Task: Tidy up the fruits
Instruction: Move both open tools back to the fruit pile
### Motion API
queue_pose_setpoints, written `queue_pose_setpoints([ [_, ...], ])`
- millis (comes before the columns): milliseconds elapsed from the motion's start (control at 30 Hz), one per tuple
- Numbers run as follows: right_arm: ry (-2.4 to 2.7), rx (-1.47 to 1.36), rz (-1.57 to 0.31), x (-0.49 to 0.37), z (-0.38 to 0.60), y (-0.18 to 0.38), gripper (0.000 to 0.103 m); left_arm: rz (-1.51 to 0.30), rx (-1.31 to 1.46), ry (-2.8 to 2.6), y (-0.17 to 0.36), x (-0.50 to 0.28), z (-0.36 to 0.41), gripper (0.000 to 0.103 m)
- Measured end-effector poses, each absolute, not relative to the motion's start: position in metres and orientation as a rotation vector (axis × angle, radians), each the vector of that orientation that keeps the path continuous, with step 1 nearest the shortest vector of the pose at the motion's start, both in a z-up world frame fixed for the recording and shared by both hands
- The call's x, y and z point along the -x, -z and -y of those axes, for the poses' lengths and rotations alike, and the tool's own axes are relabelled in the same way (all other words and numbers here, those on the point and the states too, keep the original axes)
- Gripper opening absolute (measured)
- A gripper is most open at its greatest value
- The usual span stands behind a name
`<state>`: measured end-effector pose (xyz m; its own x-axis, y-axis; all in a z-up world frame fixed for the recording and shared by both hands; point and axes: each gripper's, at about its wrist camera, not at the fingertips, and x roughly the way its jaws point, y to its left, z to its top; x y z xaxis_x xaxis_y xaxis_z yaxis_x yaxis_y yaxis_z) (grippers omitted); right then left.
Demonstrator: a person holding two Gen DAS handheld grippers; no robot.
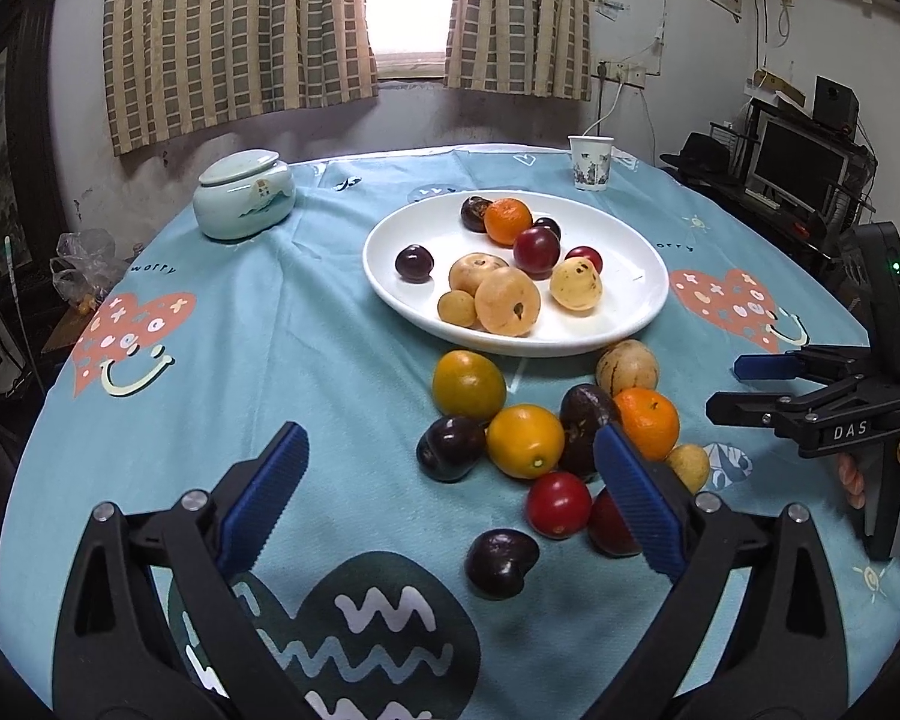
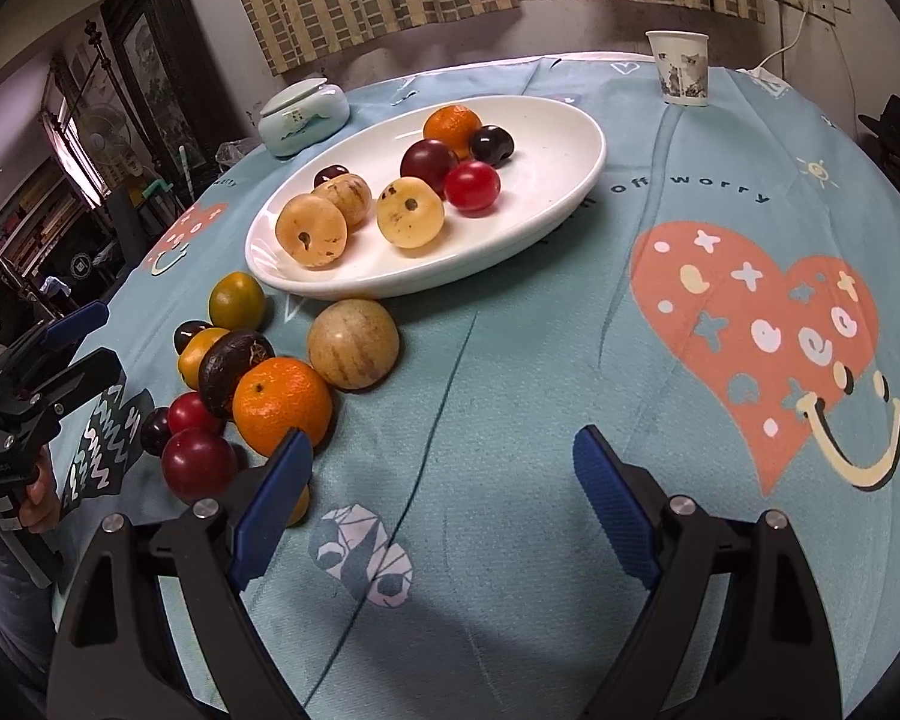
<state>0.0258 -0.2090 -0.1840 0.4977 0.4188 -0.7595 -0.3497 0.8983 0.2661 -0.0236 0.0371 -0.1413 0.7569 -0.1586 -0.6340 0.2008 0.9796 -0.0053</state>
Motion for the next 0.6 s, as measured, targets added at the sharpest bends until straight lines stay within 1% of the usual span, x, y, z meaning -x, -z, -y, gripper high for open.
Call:
queue_pose_setpoints([
  [333,-0.491,-0.076,-0.919,-0.022,0.208,0.179,0.089,-0.696,-0.039,0.284,0.137,0.036,-0.062,0.098],
  [600,-0.465,-0.084,-0.933,-0.025,0.211,0.181,0.089,-0.732,-0.175,0.343,0.156,0.046,-0.033,0.098],
])
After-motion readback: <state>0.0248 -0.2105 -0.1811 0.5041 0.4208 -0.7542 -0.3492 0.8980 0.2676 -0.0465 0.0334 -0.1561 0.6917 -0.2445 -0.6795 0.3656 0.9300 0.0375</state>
